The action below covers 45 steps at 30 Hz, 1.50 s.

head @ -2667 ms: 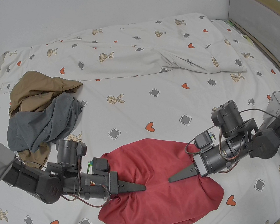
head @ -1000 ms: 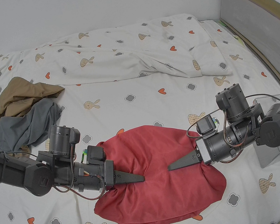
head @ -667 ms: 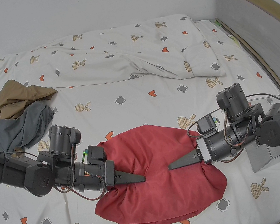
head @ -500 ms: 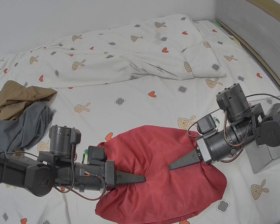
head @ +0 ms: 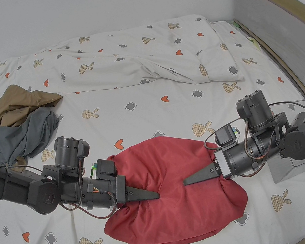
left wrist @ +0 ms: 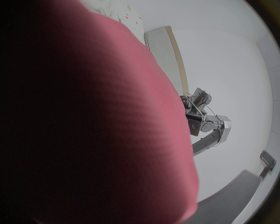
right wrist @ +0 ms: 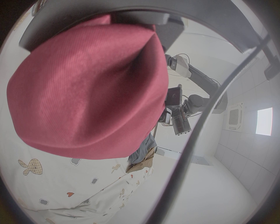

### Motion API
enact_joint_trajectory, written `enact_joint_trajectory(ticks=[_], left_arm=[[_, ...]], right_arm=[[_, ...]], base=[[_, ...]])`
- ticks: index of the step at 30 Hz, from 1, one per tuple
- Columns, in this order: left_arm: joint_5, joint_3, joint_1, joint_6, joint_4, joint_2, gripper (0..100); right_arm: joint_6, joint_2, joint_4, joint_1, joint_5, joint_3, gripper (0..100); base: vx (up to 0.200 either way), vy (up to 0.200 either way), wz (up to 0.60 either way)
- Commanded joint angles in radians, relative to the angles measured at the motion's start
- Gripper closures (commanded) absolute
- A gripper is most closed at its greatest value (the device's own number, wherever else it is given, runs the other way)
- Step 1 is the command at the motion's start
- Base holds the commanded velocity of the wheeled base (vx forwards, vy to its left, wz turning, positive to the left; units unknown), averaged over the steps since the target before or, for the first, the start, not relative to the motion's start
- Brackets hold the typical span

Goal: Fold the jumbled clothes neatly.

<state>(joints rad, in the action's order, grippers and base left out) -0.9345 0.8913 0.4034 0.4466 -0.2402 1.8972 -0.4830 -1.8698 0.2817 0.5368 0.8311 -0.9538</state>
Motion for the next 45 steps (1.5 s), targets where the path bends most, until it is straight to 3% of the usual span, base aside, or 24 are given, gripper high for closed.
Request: enact_joint_trajectory(ticks=[1,14,19,28,45], left_arm=[[0.0,0.0,0.0,0.0,-0.001,0.002,100],[0.0,0.0,0.006,0.001,-0.001,0.0,100],[0.0,0.002,0.015,0.001,0.001,-0.004,100],[0.0,0.038,0.025,0.011,0.058,-0.02,100],[0.055,0.049,0.043,0.003,0.087,-0.023,100]], right_arm=[[0.0,0.009,0.002,0.0,0.0,0.006,100],[0.001,0.037,0.002,0.0,-0.004,0.012,100],[0.003,0.052,0.002,0.003,-0.072,0.015,100],[0.001,0.086,0.002,0.002,-0.082,0.032,100],[0.001,0.092,0.002,-0.001,-0.082,0.037,100]], base=[[0.0,0.0,0.0],[0.0,0.0,0.0],[0.0,0.0,0.0],[0.0,0.0,0.0],[0.0,-0.2,0.0]])
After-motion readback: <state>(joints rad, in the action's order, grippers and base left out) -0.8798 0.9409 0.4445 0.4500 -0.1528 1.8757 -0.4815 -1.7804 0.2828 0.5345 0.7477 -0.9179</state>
